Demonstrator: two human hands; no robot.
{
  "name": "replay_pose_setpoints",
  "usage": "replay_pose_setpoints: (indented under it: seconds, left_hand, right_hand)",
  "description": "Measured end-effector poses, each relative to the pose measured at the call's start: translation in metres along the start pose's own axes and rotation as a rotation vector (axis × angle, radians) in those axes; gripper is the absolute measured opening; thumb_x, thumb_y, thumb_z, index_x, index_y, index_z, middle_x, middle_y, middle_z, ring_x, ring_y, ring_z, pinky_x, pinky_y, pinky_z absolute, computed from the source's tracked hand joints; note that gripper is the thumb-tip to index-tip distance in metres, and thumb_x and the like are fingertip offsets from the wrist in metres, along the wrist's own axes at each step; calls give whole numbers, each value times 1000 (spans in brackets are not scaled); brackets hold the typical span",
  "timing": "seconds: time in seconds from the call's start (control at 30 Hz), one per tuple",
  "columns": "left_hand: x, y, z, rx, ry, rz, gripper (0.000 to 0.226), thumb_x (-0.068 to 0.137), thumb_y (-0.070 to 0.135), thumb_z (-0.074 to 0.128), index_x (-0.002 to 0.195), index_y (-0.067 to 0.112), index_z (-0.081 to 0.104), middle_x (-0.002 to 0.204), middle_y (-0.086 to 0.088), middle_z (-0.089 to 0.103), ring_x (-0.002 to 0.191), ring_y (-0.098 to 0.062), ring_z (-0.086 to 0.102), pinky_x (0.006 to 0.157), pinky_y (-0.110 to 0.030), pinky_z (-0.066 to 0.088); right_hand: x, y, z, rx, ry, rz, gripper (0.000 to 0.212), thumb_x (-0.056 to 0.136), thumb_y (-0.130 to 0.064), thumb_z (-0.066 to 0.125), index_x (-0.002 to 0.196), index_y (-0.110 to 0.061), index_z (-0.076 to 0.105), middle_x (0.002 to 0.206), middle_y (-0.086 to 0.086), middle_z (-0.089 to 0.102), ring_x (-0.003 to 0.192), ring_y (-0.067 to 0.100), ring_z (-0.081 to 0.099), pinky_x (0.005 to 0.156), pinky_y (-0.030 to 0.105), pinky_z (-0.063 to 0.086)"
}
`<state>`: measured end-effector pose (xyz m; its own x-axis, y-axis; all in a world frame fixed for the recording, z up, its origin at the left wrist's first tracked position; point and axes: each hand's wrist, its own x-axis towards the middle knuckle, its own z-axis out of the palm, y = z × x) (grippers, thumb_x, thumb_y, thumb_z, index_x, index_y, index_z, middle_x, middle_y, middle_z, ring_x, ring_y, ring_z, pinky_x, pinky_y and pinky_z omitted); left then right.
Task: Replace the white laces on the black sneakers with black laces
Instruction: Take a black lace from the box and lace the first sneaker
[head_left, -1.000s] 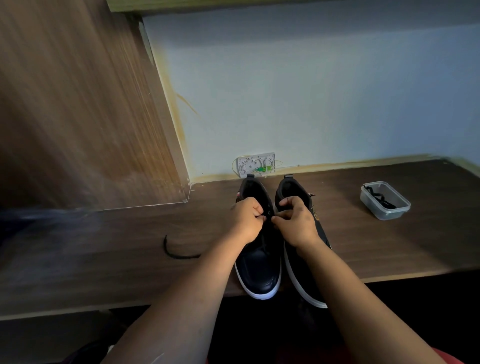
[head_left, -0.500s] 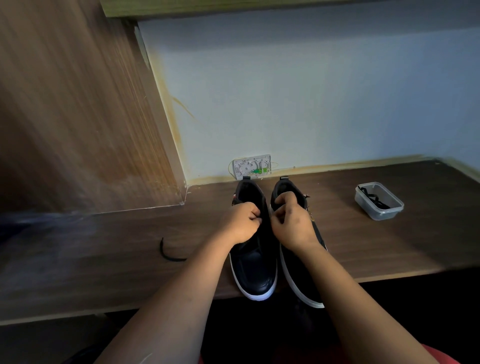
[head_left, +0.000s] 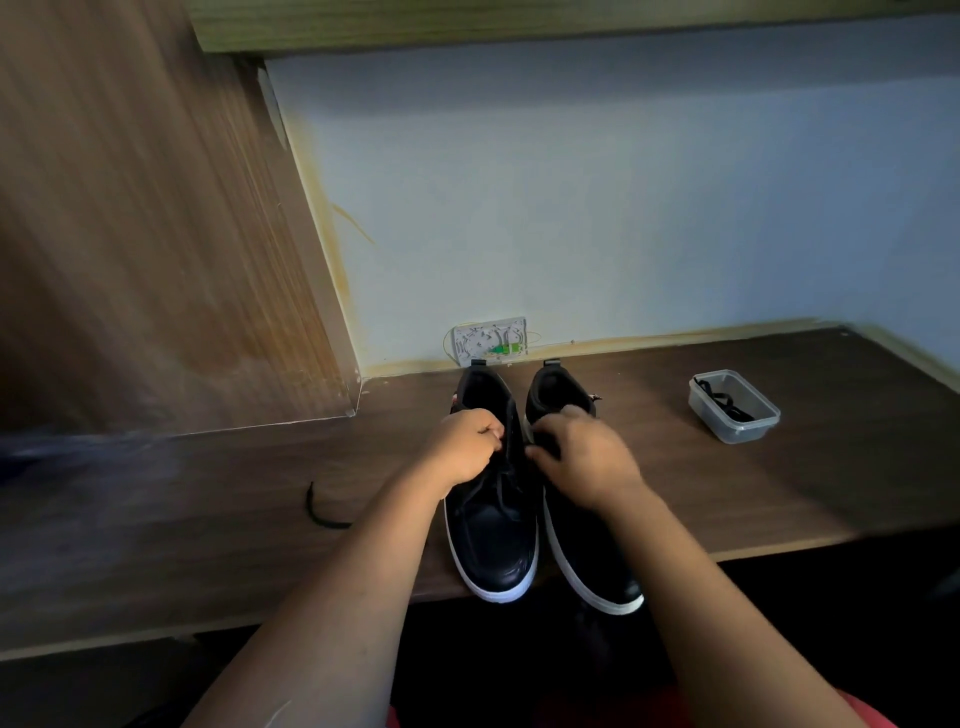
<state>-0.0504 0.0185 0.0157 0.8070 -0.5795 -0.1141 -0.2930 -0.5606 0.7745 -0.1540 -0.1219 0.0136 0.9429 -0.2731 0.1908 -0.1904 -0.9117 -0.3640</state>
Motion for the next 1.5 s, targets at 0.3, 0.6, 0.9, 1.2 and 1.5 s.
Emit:
replay_pose_setpoints:
  seconds: [0.3, 0.6, 0.9, 1.2, 1.5]
  left_hand:
    - [-2, -2, -9, 34, -4, 32, 27, 98, 8, 41, 95, 21, 64, 97, 3, 69, 75, -9, 57, 75, -29, 50]
    - [-6, -5, -37, 160, 110, -51, 12, 84, 17, 67, 85, 24, 57, 98, -1, 63, 92, -18, 60, 85, -34, 51]
    - [-16, -14, -38, 350, -39, -8, 9, 93, 16, 59, 96, 13, 68, 95, 2, 63, 86, -13, 58, 73, -22, 45]
    - [-19, -27, -57, 294, -120, -89, 23, 98, 11, 47, 80, 17, 61, 83, 4, 58, 77, -12, 50, 66, -24, 39]
    - [-32, -8, -92, -402, -94, -259, 43, 97, 33, 43, 56, 20, 40, 70, -3, 71, 77, -16, 70, 81, -34, 34]
  right_hand:
    - [12, 24, -36, 1164, 523, 438, 19, 96, -18, 54, 78, -22, 56, 73, -5, 60, 59, 11, 44, 55, 23, 36]
    - [5, 25, -32, 1166, 257, 399, 16, 95, -32, 57, 85, -21, 56, 67, -6, 52, 54, 9, 47, 50, 22, 41]
    - [-2, -9, 1, -78, 10, 53, 19, 89, -36, 56, 103, -26, 64, 102, 5, 69, 97, 31, 63, 70, 35, 49]
    - [2, 10, -6, 40, 117, 125, 20, 85, -39, 66, 90, -20, 69, 88, 6, 70, 87, 30, 64, 60, 28, 39]
    - [6, 13, -34, 466, 109, 245, 43, 91, -45, 57, 125, -18, 55, 112, 4, 60, 104, 20, 57, 86, 28, 42]
